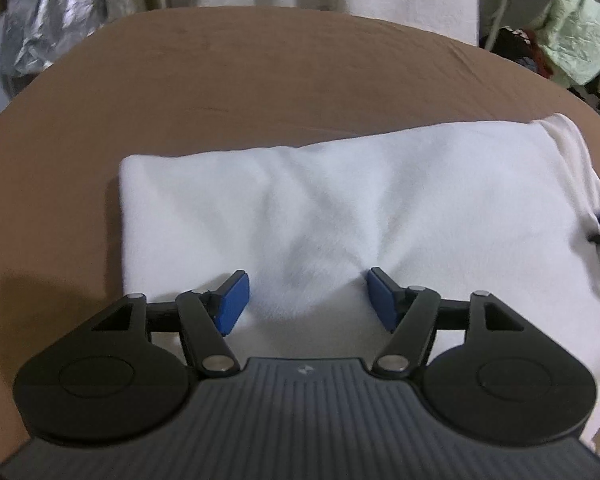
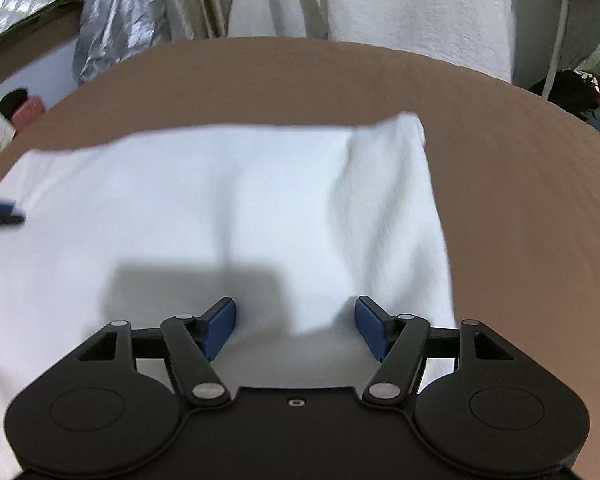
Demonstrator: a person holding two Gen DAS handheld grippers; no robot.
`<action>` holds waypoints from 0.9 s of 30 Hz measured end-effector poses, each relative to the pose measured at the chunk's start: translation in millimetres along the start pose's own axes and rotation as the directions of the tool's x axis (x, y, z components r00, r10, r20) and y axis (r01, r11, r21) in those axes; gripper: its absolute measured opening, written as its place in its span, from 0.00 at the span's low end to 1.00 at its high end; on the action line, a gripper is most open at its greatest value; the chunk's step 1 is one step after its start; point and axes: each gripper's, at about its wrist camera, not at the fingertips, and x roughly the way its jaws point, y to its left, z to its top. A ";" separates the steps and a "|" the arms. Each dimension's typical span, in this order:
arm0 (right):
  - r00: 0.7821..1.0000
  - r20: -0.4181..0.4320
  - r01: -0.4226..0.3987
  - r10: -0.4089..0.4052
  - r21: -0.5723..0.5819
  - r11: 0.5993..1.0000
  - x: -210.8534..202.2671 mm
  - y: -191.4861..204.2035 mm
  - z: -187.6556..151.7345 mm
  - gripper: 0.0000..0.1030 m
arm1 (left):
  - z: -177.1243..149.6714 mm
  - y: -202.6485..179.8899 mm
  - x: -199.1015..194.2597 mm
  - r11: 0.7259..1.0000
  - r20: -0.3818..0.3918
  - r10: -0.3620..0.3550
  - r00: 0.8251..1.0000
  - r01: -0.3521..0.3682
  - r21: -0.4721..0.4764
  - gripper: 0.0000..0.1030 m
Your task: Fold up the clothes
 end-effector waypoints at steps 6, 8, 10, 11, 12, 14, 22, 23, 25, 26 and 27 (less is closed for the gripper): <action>0.997 -0.029 0.075 -0.074 0.035 0.997 -37.3 -0.4 -27.0 0.75 | -8.5 -23.8 -30.4 0.993 0.066 0.109 0.992 -0.111 0.031 0.66; 0.998 0.004 0.056 -0.057 0.137 0.989 -59.4 -14.7 -39.5 0.75 | -11.8 -37.1 -46.5 0.992 0.113 0.102 0.988 -0.109 0.061 0.66; 0.998 0.057 -0.031 0.016 0.266 0.963 -83.7 -33.0 -59.5 0.75 | -12.7 -45.4 -61.3 0.999 0.127 -0.001 0.992 -0.004 0.038 0.66; 0.995 0.085 -0.079 0.054 0.329 0.941 -94.3 -42.2 -70.6 0.75 | -13.8 -49.2 -67.6 0.998 0.125 -0.060 0.990 0.057 0.023 0.66; 0.989 0.116 -0.128 0.090 0.385 0.914 -101.6 -50.4 -82.8 0.75 | -15.3 -53.3 -71.2 0.993 0.111 -0.114 0.987 0.114 0.009 0.66; 0.970 0.185 -0.228 0.157 0.473 0.851 -108.4 -59.1 -107.2 0.76 | -21.0 -65.3 -73.3 0.980 0.070 -0.200 0.977 0.200 0.003 0.66; 0.929 0.296 -0.369 0.223 0.675 0.639 -31.4 -59.3 -134.5 0.78 | -46.1 -91.5 -24.9 0.988 -0.196 -0.151 0.969 0.150 -0.021 0.67; 0.921 0.335 -0.384 0.201 0.683 0.621 -21.9 -60.5 -131.2 0.79 | -42.9 -85.0 -25.9 0.984 -0.196 -0.174 0.965 0.164 -0.067 0.67; 0.914 0.376 -0.389 0.155 0.698 0.601 -7.6 -63.6 -121.9 0.80 | -39.3 -67.9 -31.4 0.968 -0.178 -0.226 0.958 0.199 -0.154 0.67; 0.915 0.379 -0.380 0.137 0.699 0.605 -2.0 -64.3 -115.3 0.80 | -38.8 -58.4 -34.5 0.958 -0.166 -0.244 0.955 0.212 -0.191 0.67; 0.917 0.383 -0.369 0.117 0.696 0.617 2.8 -63.9 -108.4 0.80 | -39.9 -49.0 -37.6 0.954 -0.151 -0.243 0.958 0.208 -0.215 0.66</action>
